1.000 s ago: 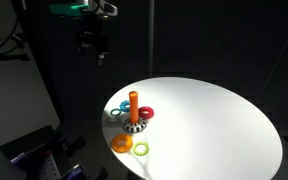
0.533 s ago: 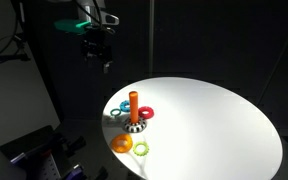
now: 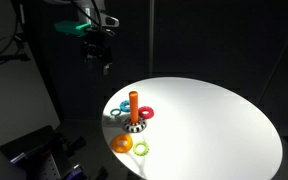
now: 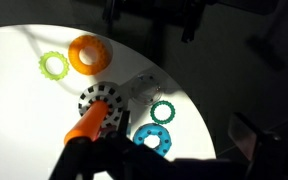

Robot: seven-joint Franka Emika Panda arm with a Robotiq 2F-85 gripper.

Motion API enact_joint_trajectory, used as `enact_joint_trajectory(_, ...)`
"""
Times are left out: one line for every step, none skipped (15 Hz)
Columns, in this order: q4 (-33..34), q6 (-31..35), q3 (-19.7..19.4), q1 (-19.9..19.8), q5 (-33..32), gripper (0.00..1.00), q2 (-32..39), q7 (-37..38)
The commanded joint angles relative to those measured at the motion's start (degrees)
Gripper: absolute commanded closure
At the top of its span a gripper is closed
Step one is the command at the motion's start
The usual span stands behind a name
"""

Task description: Put the blue ring to the right

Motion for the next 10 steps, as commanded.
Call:
enact_joint_trajectory(-1.1,3.5,0.2,-0.3,0.4,0.00,1.6,0.6)
enact_joint_trajectory(-1.2,4.6,0.1,-0.3,0.7,0.00,2.3,0.6)
enact_joint_trajectory(-1.3,5.7,0.1,-0.3,0.8,0.00,3.1,0.6)
enact_joint_trajectory(-1.5,7.2,0.1,-0.3,1.1,0.00,3.8,0.6)
enact_joint_trajectory(-1.6,8.6,0.1,-0.3,1.1,0.00,4.8,0.6)
enact_joint_trajectory(-1.5,9.9,0.2,-0.2,1.1,0.00,5.8,0.7)
enact_joint_trajectory(-1.3,11.2,0.3,-0.2,1.1,0.00,7.1,0.8)
enact_joint_trajectory(-1.0,12.5,0.4,-0.2,1.1,0.00,8.3,0.9)
enact_joint_trajectory(-0.7,13.8,0.5,-0.1,1.2,0.00,9.6,0.8)
enact_joint_trajectory(-0.5,14.9,0.6,-0.1,1.2,0.00,10.8,0.9)
